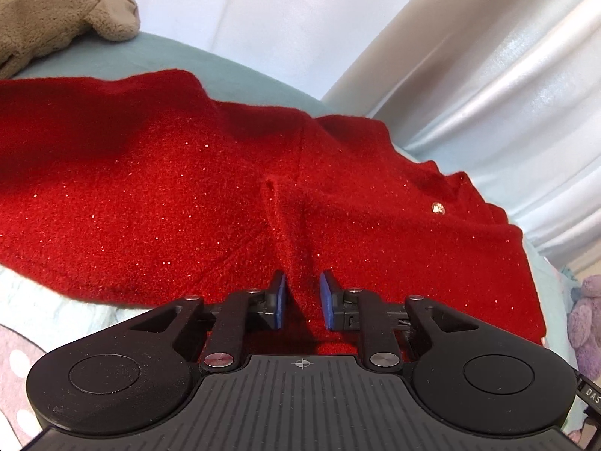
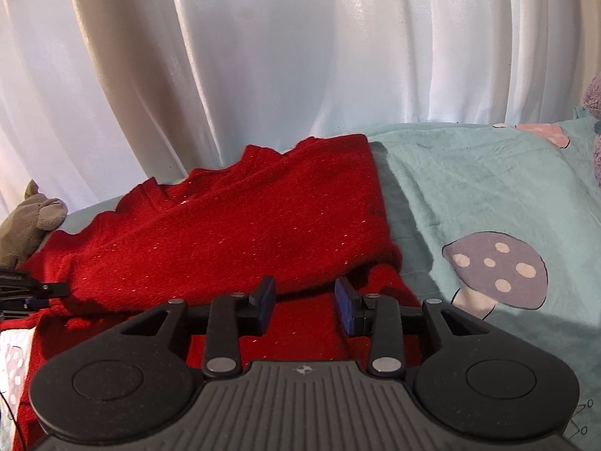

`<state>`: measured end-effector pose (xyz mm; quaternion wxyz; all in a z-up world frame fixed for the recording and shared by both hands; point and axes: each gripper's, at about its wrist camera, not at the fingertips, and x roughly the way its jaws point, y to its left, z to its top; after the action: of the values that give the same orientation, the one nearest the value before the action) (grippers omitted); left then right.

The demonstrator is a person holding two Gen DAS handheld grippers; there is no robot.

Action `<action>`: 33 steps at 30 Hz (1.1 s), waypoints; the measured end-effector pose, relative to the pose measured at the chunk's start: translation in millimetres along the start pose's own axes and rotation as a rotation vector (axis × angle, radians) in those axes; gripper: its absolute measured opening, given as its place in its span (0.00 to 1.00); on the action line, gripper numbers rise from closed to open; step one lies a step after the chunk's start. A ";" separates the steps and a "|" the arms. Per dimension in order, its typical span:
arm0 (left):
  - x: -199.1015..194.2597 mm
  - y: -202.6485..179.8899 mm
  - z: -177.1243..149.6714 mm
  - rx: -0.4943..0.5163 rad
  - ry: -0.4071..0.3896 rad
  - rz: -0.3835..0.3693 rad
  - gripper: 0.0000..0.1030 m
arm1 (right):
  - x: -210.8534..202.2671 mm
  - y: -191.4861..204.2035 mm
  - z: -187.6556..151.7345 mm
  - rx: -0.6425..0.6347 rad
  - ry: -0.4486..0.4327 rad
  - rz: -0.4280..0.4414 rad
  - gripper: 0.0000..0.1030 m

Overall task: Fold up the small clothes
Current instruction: 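Grasp the other sleeve cuff by the brown plush with the left gripper, then fold the held sleeve across the coat body and open the left gripper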

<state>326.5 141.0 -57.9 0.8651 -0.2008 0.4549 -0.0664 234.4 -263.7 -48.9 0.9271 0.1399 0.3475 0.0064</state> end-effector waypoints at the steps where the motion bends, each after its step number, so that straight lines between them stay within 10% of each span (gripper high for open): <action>1: -0.8 0.0 0.3 -0.002 -0.007 0.006 0.13 | -3.1 3.1 -2.2 0.003 0.006 0.019 0.33; 10: -3.1 3.5 -5.4 0.016 -0.040 0.071 0.16 | -15.2 10.8 -12.2 0.007 0.023 0.043 0.33; 18: -54.3 73.6 1.0 -0.310 -0.240 0.074 0.67 | -23.2 12.4 -14.8 0.010 0.025 0.052 0.42; 26: -120.4 218.1 -3.2 -0.772 -0.419 0.258 0.59 | -27.1 17.4 -16.5 0.010 0.019 0.064 0.54; 33: -126.3 276.0 -14.2 -0.946 -0.492 0.217 0.43 | -16.8 27.4 -14.9 0.012 0.042 0.080 0.55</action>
<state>223.3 425.8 -81.6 0.7632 -0.5296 0.2376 0.2841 214.3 -235.4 -41.6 0.9177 0.1592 0.3612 0.0446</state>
